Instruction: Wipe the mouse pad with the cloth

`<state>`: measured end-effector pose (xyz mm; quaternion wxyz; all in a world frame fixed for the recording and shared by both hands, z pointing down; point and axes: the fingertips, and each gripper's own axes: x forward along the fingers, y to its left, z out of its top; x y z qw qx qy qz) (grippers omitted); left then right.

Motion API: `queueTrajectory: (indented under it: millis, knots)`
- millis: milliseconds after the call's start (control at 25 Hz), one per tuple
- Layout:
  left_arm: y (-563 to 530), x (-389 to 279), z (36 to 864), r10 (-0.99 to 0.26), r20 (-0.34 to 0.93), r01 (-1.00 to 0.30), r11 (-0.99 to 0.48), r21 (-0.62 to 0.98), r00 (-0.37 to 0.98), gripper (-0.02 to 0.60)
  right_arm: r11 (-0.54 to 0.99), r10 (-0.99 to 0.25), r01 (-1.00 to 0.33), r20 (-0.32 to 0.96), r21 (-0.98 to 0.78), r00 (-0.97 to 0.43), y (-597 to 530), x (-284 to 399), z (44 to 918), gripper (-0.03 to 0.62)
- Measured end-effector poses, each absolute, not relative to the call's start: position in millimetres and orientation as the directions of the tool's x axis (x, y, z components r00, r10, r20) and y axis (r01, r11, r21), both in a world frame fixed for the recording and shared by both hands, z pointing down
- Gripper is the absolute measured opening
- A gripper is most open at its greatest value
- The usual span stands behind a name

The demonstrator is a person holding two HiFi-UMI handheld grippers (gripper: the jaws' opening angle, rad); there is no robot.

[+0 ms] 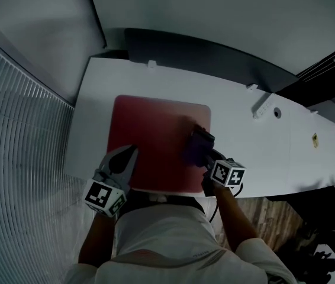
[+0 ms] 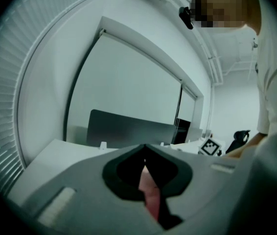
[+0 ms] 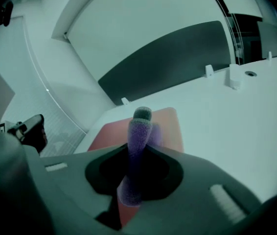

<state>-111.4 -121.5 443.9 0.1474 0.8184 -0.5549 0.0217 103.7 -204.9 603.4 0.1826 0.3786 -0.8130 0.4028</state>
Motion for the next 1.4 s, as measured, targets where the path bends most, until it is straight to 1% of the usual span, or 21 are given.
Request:
queueTrajectory:
  millis: [160, 360, 560, 640, 760, 880, 1040, 1200, 1400]
  knots:
    - [-105.6, -132.5, 441.5, -0.917, 0.191, -0.927, -0.309, 0.210, 0.349, 0.002, 0.475, -0.394, -0.645, 0.511, -0.598, -0.764, -177.2, 33.5, 574.8, 0.057]
    - [-77.6, -165.1, 437.7, -0.939, 0.196, -0.951, -0.247, 0.189, 0.283, 0.002, 0.588, -0.164, -0.443, 0.436, -0.677, -0.885, -126.0, -70.4, 564.0, 0.057]
    - [-45.5, -202.4, 447.8, -0.954, 0.213, -0.966, -0.171, 0.193, 0.212, 0.002, 0.637, 0.028, -0.336, 0.456, -0.694, -0.890, -83.4, -164.9, 584.1, 0.057]
    - [-32.7, -216.2, 451.4, -0.958, 0.220, -0.971, -0.143, 0.193, 0.185, 0.002, 0.648, 0.071, -0.316, 0.468, -0.693, -0.881, -71.5, -197.2, 592.5, 0.057]
    - [-18.5, -230.0, 450.5, -0.961, 0.229, -0.973, -0.107, 0.202, 0.154, 0.002, 0.656, 0.093, -0.342, 0.521, -0.673, -0.848, -64.6, -229.2, 603.9, 0.057]
    - [-13.1, -238.7, 458.4, -0.961, 0.230, -0.973, -0.103, 0.209, 0.151, 0.002, 0.643, 0.083, -0.400, 0.579, -0.653, -0.811, -66.7, -241.3, 631.8, 0.057]
    - [-15.3, -241.8, 465.0, -0.960, 0.227, -0.968, -0.114, 0.224, 0.166, 0.003, 0.641, 0.040, -0.476, 0.645, -0.602, -0.763, -81.9, -232.0, 655.4, 0.057]
    - [-24.4, -233.6, 468.6, -0.950, 0.232, -0.962, -0.157, 0.223, 0.209, 0.002, 0.637, 0.020, -0.521, 0.688, -0.567, -0.725, -93.7, -203.2, 667.8, 0.057]
    - [-49.5, -209.2, 455.3, -0.938, 0.224, -0.952, -0.218, 0.216, 0.266, 0.002, 0.606, -0.019, -0.569, 0.705, -0.556, -0.709, -107.6, -148.4, 668.4, 0.057]
